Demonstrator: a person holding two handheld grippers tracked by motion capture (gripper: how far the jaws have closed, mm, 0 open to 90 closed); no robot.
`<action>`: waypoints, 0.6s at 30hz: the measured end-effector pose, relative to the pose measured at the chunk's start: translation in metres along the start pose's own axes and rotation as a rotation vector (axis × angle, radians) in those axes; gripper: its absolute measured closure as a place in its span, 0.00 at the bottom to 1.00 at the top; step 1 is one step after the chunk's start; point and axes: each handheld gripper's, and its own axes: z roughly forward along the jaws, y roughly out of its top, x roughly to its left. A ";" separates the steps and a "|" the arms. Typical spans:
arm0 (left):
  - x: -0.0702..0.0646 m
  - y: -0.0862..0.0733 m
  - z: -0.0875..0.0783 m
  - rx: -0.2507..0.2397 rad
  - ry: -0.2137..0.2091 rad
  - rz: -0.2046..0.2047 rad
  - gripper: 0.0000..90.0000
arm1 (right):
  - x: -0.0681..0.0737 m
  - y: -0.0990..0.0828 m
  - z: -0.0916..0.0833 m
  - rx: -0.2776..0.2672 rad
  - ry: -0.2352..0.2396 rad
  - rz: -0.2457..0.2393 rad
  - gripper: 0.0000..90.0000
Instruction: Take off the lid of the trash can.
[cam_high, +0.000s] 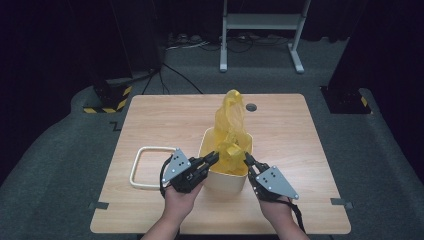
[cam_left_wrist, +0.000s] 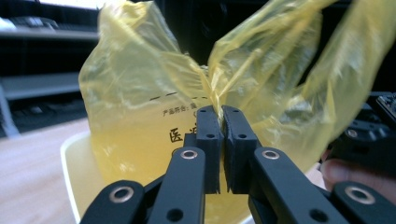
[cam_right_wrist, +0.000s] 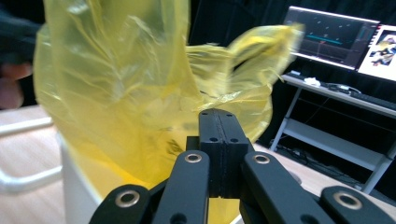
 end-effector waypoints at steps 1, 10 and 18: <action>-0.002 0.004 -0.001 -0.025 0.013 0.026 0.96 | -0.003 0.003 0.001 -0.009 -0.001 0.014 1.00; -0.009 0.020 -0.017 -0.157 0.101 0.134 0.98 | -0.012 0.023 0.009 -0.092 -0.021 0.012 1.00; -0.011 -0.008 -0.023 -0.020 0.109 0.190 0.98 | -0.018 0.014 -0.003 -0.059 -0.026 0.007 1.00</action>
